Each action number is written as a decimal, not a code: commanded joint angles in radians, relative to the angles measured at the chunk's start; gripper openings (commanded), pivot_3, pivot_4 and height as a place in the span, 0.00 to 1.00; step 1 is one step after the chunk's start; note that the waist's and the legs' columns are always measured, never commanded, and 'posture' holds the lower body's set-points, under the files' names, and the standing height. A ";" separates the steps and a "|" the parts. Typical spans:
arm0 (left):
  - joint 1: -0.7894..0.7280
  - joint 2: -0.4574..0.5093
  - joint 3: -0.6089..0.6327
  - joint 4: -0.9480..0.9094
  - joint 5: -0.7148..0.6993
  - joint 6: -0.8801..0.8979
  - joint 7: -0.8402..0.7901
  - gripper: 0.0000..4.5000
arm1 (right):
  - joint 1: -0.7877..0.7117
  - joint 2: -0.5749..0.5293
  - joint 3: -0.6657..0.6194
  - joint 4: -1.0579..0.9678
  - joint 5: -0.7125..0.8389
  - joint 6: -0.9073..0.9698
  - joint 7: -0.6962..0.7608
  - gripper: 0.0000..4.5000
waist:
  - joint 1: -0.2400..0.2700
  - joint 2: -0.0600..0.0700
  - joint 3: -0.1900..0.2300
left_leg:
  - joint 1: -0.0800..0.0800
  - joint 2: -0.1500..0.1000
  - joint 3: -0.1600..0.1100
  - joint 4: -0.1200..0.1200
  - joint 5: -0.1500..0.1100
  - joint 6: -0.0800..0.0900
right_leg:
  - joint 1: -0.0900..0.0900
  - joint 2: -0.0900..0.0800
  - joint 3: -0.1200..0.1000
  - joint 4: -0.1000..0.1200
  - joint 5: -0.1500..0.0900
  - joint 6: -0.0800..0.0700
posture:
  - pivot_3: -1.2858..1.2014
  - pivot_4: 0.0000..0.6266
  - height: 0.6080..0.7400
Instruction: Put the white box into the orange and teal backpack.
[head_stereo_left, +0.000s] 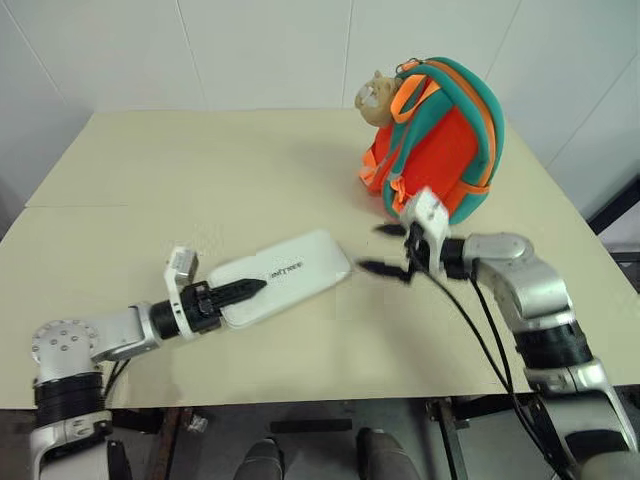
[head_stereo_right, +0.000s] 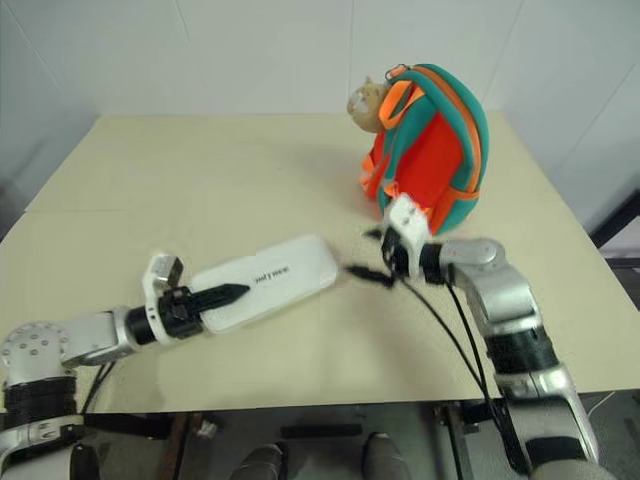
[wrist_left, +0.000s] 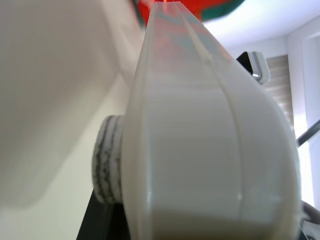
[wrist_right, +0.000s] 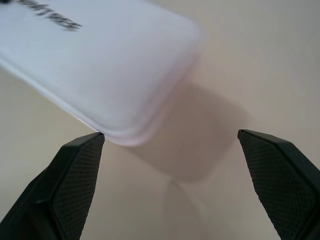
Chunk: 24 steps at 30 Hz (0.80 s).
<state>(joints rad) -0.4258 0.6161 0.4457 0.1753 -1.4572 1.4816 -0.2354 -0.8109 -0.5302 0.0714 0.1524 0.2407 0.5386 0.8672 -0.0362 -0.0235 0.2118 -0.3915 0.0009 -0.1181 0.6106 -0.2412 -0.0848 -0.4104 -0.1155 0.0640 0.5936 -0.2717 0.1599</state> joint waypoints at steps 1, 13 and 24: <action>-0.003 0.052 0.033 0.002 0.040 -0.052 -0.076 0.30 | -0.135 0.032 -0.076 0.174 -0.043 -0.110 -0.141 1.00 | 0.003 0.000 0.000 | 0.000 0.000 0.000 -0.001 0.000 0.000 | 0.000 0.000 0.000 -0.001 0.000 0.000 | 0.52 0.24 1.00; 0.119 0.080 0.040 -0.104 0.113 -0.085 -0.160 0.30 | -0.412 0.144 -0.061 0.590 -0.151 -0.246 -0.301 1.00 | -0.001 0.000 0.000 | -0.003 0.001 0.000 -0.014 0.002 -0.005 | -0.005 0.000 -0.001 -0.002 0.001 0.007 | 0.52 0.24 1.00; 0.165 0.074 0.039 -0.134 0.128 -0.109 -0.176 0.30 | -0.203 0.082 -0.104 0.149 -0.088 0.039 -0.277 1.00 | 0.004 0.000 0.000 | -0.003 0.001 0.000 -0.013 0.001 -0.003 | -0.006 0.000 -0.001 -0.002 0.000 0.008 | 0.52 0.24 1.00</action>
<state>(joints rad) -0.2624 0.6828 0.4722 0.0697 -1.3288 1.3802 -0.3965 -1.0040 -0.4277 0.0039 0.3718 0.1388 0.5506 0.6130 -0.0318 -0.0236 0.2117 -0.3941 0.0022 -0.1182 0.5975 -0.2403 -0.0872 -0.4162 -0.1154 0.0626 0.5920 -0.2720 0.1672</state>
